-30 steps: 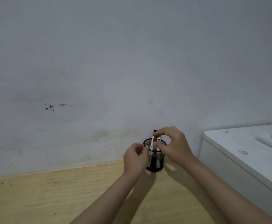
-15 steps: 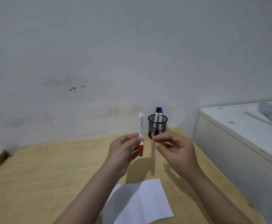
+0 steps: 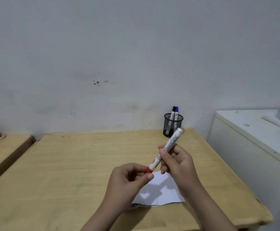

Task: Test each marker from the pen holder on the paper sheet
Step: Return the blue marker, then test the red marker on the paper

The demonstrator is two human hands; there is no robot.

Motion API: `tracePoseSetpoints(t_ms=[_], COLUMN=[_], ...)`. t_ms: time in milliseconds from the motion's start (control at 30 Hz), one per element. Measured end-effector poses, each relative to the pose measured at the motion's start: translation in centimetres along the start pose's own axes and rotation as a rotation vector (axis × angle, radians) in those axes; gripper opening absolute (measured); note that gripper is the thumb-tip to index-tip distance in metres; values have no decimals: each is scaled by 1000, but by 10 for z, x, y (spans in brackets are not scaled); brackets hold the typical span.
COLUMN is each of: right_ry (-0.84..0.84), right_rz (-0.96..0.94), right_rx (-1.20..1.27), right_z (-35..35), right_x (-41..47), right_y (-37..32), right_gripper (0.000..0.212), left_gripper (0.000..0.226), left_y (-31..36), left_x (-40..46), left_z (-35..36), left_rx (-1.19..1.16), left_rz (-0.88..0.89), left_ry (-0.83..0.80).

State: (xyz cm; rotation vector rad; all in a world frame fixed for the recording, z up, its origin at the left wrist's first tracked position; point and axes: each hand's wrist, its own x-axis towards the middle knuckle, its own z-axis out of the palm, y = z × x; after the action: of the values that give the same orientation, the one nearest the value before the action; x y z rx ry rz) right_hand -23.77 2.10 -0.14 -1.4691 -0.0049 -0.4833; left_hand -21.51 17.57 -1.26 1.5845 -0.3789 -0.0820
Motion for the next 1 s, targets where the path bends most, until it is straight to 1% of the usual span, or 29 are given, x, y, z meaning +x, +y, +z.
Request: tracePoseSetpoints(t_ms=[67,133,167,233,300,433,500,567,600,667,767,867,1000], right_ry=[-74,-106,-116,-134,-150,-122,-91,-60,-40,-5,-2,-13,-27], right_rz=[33,33,26,16,6,-42,-44,-42,-37,-17,1,13,13], right_rx=[-29,-70,-74,-61,-55,10,44,49,40,17,-7,-23,-49], right_z=[4,6,7,7,8,3,-1,-4,-4,-5,-4,-4,-4], right_x=[-9,-15,-17,-19,-21,-18,-14,-11,-10,-10,-12,-12,-10], right_y=[7,11,12,14,16,10,7,8,10,15,22,28,31], right_gripper=[15,23,25,23,20,23,23,21,19,22,24,24,25], left_gripper=[10,6,10,18,20,16,13,6,7,19,23,24,22], left_y=[-2,-4,-5,-5,-5,-9,-11,-12,-13,-16,-28,-45,-64], left_x=[-9,-15,-17,-19,-19,-18,-14,-3,5,25,58,87,108], left_z=[-2,-4,-6,-8,-11,-17,-22,-29,-33,-42,-53,-59,-58], left_rx=[15,17,0,-59,-112,-271,-259,-203,-155,-11,208,373,502], left_rz=[21,16,-3,-62,-121,-273,-273,-235,-206,-151,-129,-180,-254], left_ry=[6,-6,-17,-53,-102,-204,-195,-120,-74,25,101,102,7])
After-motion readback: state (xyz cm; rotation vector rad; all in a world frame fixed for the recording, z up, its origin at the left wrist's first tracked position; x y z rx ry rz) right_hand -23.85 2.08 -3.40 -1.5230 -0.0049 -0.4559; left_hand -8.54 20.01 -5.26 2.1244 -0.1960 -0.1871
